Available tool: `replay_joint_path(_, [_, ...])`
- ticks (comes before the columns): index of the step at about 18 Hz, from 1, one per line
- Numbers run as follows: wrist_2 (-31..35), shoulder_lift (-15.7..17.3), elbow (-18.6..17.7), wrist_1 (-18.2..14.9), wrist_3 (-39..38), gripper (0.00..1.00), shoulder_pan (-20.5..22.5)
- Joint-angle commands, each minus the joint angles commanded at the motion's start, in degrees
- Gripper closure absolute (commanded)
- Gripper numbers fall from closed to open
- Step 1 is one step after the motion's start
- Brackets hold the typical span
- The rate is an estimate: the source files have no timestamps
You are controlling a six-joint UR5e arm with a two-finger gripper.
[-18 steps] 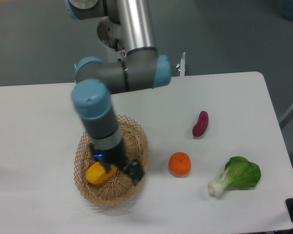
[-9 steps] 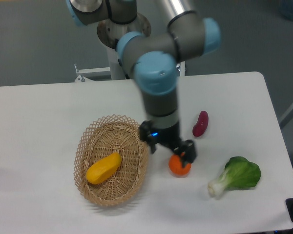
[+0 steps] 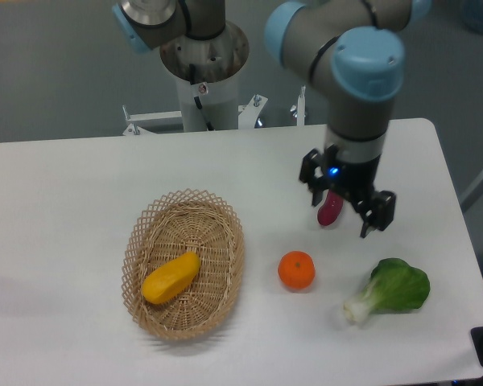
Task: Place the mango in the basket
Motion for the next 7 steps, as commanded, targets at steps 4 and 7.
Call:
replay_joint_path(4, [0.00,0.26,0.00,0.00,0.00,0.00,0.35])
replay_joint_path(7, [-0.09,0.26,0.00,0.00,0.00,0.00,0.35])
